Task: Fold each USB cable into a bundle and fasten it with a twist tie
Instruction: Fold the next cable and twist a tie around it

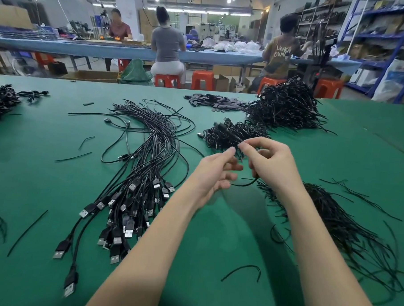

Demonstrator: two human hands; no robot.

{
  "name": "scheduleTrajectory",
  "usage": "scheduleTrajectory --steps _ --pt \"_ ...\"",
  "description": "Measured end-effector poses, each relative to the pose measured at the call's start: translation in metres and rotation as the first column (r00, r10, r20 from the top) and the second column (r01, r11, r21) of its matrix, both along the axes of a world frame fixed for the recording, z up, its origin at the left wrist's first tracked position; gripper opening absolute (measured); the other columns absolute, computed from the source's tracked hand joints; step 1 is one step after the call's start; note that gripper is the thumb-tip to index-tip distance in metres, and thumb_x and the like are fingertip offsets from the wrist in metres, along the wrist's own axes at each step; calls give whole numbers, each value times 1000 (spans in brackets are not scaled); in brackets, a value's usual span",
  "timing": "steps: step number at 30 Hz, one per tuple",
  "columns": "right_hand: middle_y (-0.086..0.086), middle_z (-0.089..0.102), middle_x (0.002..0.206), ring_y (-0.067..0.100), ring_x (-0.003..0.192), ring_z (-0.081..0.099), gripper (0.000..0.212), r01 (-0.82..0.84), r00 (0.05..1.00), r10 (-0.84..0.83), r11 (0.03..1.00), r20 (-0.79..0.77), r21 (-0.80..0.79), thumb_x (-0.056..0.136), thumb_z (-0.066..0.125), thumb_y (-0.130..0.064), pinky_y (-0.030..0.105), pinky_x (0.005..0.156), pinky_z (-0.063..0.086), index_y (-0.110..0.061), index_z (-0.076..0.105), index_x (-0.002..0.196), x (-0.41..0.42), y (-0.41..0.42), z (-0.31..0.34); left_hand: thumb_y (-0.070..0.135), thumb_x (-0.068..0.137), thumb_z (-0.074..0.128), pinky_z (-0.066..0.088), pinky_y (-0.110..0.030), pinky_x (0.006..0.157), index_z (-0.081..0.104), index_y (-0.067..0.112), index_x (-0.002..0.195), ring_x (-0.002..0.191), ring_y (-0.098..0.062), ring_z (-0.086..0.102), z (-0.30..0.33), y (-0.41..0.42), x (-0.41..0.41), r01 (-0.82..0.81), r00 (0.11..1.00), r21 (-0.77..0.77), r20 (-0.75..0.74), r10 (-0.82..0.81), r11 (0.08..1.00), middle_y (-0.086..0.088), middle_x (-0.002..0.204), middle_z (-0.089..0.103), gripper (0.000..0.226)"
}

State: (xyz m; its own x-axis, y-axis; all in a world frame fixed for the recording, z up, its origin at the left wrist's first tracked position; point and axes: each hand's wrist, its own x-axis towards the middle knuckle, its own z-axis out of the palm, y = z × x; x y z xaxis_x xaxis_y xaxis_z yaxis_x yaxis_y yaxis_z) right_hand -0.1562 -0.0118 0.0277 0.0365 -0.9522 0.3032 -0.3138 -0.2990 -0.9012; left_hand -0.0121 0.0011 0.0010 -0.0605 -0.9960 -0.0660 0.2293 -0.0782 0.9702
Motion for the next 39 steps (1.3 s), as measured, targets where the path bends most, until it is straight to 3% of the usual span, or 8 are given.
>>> scheduleTrajectory --steps 4,9,14,18,24,33,37,39 --pt "4 66 58 13 48 55 15 -126 989 133 988 -72 84 95 68 -28 26 55 49 -23 79 87 11 5 -5 36 107 37 55 -33 76 70 7 106 81 -20 62 0 1 -8 -1 992 -107 128 14 994 -4 96 75 44" --pt "5 73 70 16 58 63 26 -373 927 371 888 58 269 96 70 -21 22 61 55 2 75 85 9 6 -8 30 109 30 47 -27 49 66 8 91 53 -17 54 2 2 -5 -161 983 11 -85 161 987 -13 81 67 46" --pt "-3 77 85 3 78 65 17 -556 750 646 734 -145 391 94 70 -26 12 79 44 -17 77 82 2 13 -7 11 103 34 45 -20 45 47 12 72 49 -13 48 7 -6 9 -86 736 315 -619 273 945 -2 61 50 33" --pt "11 72 78 23 71 70 24 -579 723 690 632 -34 516 99 64 -26 25 72 54 -3 71 103 1 19 0 11 99 32 13 -17 37 35 17 66 36 -9 20 4 -4 16 63 708 362 -673 214 930 6 53 28 34" --pt "9 74 89 15 59 65 28 -494 636 771 423 -16 759 105 54 -28 22 50 53 -5 68 113 -26 19 14 43 108 22 5 -21 39 36 19 68 35 -8 17 4 -7 33 -6 762 267 -623 177 964 7 52 21 49" --pt "-6 66 60 8 42 50 25 7 745 369 829 -555 560 98 64 -37 15 42 39 -16 75 90 -20 0 -11 26 107 29 25 -18 37 40 18 73 43 -7 24 11 4 22 82 896 -46 -434 -94 996 9 53 28 37" --pt "-7 67 70 17 65 60 10 166 916 -91 973 -391 162 90 67 -37 28 62 46 -28 69 87 -10 -7 -18 33 110 26 42 -18 49 49 15 77 50 -12 47 11 7 8 171 985 -164 48 -165 972 4 56 51 44" --pt "-8 66 60 11 57 55 7 110 979 -81 983 -185 150 90 66 -31 25 56 43 -27 69 85 -9 -11 -13 36 110 26 43 -17 50 50 14 78 50 -13 48 8 7 1 131 977 -228 196 -86 965 3 54 49 46"
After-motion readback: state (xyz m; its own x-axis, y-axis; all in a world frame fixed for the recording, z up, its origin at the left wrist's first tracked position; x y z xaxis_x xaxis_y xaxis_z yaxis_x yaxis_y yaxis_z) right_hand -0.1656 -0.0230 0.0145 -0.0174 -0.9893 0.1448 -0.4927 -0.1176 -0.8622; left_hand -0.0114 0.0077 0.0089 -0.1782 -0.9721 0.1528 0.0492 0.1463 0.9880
